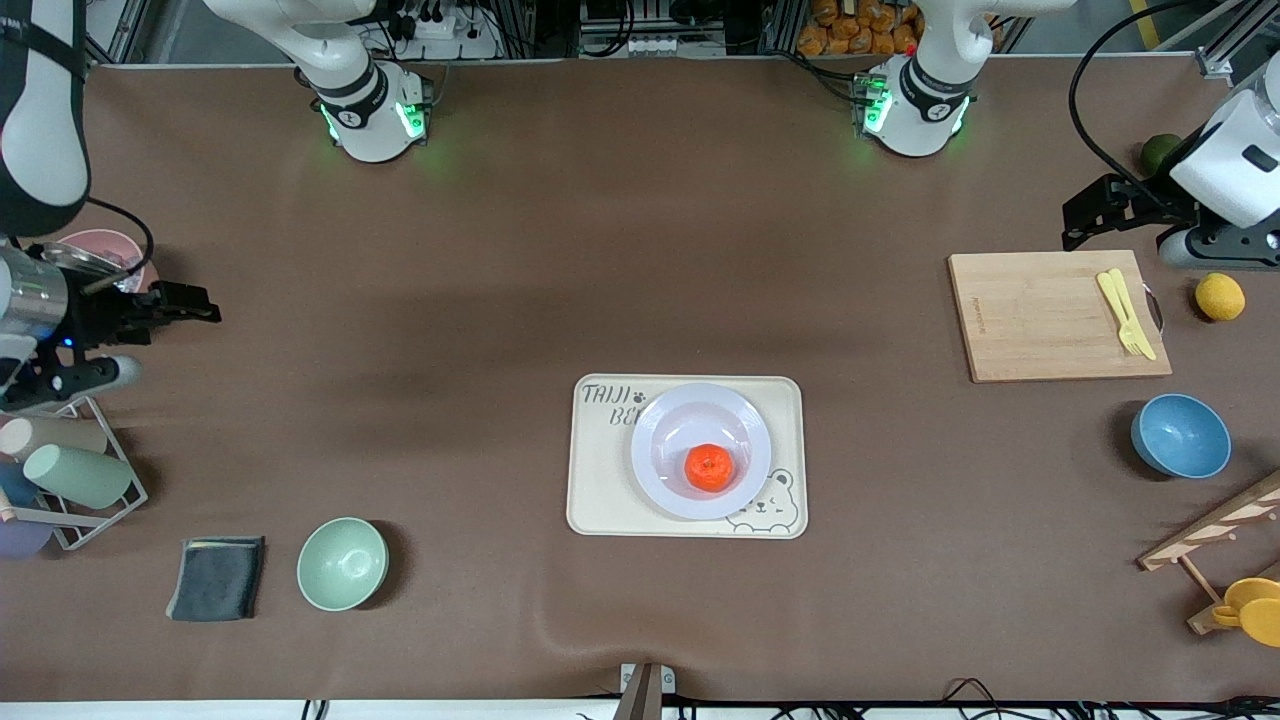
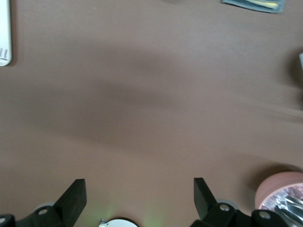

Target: Place orange and plate with both arms

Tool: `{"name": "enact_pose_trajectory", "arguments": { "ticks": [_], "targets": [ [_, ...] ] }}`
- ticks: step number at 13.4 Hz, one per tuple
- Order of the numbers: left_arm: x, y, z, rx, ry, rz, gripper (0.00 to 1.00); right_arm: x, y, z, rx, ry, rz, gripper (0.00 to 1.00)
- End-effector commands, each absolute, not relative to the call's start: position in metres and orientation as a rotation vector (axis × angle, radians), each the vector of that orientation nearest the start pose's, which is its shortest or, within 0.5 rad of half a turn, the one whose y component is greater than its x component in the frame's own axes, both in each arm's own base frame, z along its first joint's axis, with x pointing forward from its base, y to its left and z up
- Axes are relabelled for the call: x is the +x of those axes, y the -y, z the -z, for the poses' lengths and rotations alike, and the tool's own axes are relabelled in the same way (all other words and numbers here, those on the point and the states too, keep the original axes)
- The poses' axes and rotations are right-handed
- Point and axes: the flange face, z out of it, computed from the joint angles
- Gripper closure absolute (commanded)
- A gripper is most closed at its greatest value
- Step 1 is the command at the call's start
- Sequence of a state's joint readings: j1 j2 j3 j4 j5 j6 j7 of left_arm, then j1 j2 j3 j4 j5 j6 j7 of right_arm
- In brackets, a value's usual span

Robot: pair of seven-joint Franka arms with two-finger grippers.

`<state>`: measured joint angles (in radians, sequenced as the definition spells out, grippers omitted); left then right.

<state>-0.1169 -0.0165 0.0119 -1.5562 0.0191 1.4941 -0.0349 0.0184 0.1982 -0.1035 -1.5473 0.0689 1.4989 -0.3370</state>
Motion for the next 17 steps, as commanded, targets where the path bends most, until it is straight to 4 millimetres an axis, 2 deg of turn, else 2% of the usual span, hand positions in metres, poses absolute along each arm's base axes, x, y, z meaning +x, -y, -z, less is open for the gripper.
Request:
{"name": "enact_pose_trajectory", "arguments": {
  "ticks": [1, 3, 6, 8, 11, 13, 17],
  "targets": [
    [0.542, 0.056, -0.638, -3.136, -0.108, -0.048, 0.00, 0.554, 0.051, -0.518, -3.038, 0.320, -0.288, 0.00],
    [0.542, 0.056, -0.638, -3.136, -0.108, -0.048, 0.00, 0.542, 0.052, -0.522, -3.043, 0.316, -0.261, 0.00],
    [0.542, 0.055, -0.638, -3.136, -0.106, -0.048, 0.00, 0.539, 0.056, -0.528, -3.049, 0.296, -0.245, 0.00],
    [0.542, 0.055, -0.638, -3.136, -0.106, -0.048, 0.00, 0.535, 0.049, -0.536, -3.064, 0.211, -0.233, 0.00],
    [0.541, 0.060, -0.648, -3.139, -0.120, -0.017, 0.00, 0.534, 0.046, -0.541, -3.070, 0.204, -0.214, 0.00],
    [0.541, 0.060, -0.648, -3.137, -0.123, -0.017, 0.00, 0.527, 0.037, -0.555, -3.081, 0.159, -0.172, 0.00],
    [0.549, 0.061, -0.644, -3.135, -0.130, 0.017, 0.00, 0.515, 0.037, -0.557, -3.084, 0.146, -0.122, 0.00]
  ]
}}
